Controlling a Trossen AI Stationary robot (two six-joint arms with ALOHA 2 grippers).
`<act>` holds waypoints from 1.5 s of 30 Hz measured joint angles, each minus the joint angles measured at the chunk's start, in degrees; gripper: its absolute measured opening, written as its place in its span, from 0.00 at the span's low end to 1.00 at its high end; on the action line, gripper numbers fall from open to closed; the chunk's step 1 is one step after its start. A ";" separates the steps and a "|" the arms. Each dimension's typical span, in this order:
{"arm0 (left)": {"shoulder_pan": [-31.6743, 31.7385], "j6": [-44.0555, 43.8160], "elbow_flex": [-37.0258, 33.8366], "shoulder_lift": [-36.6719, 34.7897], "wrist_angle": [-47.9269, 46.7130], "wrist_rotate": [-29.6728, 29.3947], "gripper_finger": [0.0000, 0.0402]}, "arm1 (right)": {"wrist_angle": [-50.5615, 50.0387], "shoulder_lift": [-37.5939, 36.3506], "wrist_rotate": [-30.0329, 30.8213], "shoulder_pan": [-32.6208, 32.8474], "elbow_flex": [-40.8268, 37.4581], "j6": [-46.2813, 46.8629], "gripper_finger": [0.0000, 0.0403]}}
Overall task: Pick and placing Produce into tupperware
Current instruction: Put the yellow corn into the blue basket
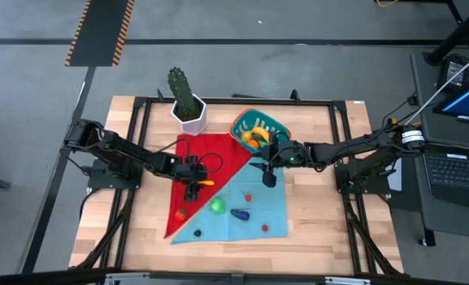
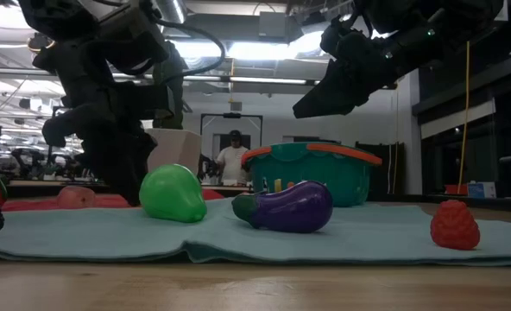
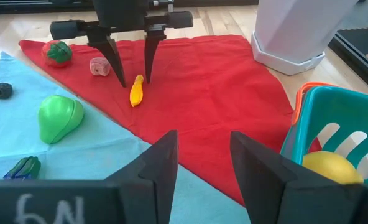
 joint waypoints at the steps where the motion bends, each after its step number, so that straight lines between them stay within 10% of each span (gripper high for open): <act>1: 0.00 0.00 0.00 -0.01 0.01 -0.01 0.39 | 0.00 0.00 0.00 0.00 0.00 0.00 0.37; 26: 0.00 -0.28 0.00 -0.01 -0.01 0.02 0.06 | 0.00 0.00 0.02 -0.01 0.00 0.00 0.37; 45: 1.06 0.09 0.00 -0.02 -0.04 -1.73 0.01 | -0.78 0.00 0.02 -0.01 0.00 0.00 0.37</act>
